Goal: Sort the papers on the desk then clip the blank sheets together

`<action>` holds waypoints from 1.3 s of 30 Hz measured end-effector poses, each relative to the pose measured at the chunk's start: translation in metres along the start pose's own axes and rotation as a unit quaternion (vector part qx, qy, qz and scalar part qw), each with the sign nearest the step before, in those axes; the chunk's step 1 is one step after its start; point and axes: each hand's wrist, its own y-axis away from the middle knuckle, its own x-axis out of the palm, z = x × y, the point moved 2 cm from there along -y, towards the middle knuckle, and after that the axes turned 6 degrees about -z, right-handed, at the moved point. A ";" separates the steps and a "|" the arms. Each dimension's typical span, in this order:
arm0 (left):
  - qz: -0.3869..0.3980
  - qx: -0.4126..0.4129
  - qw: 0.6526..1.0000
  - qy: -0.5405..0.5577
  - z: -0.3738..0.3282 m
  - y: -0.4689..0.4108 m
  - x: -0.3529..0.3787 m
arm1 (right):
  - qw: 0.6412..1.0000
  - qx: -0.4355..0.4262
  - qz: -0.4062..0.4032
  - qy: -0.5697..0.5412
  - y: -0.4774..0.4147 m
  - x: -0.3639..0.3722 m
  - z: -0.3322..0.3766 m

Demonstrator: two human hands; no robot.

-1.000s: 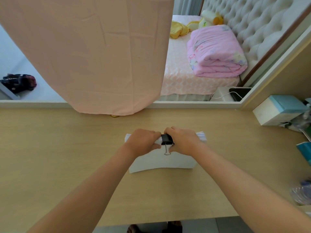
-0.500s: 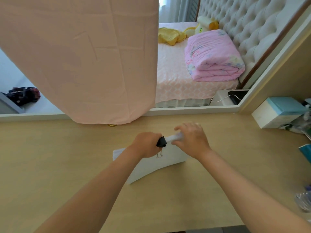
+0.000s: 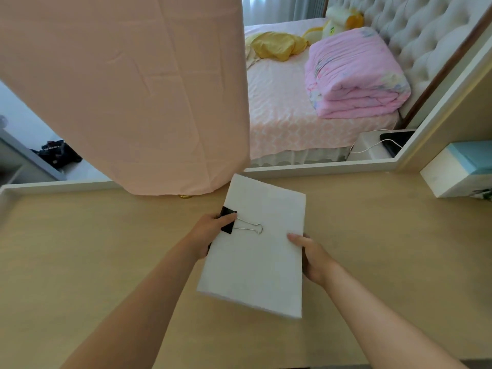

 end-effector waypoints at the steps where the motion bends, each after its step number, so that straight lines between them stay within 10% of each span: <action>1: -0.009 -0.033 0.999 0.014 0.008 -0.003 -0.005 | 0.999 0.002 -0.019 0.038 -0.005 -0.001 0.001; 7: 0.105 -0.133 0.980 -0.106 0.068 -0.002 -0.020 | 0.976 0.003 -0.163 0.141 -0.030 0.009 -0.005; 20: -0.063 -0.031 0.954 -0.291 0.165 -0.022 -0.022 | 0.880 -0.083 -0.202 0.421 -0.020 0.027 -0.056; 39: -0.039 -0.052 0.986 -0.155 0.133 0.032 -0.017 | 0.872 -0.052 -0.148 0.463 0.019 0.016 -0.042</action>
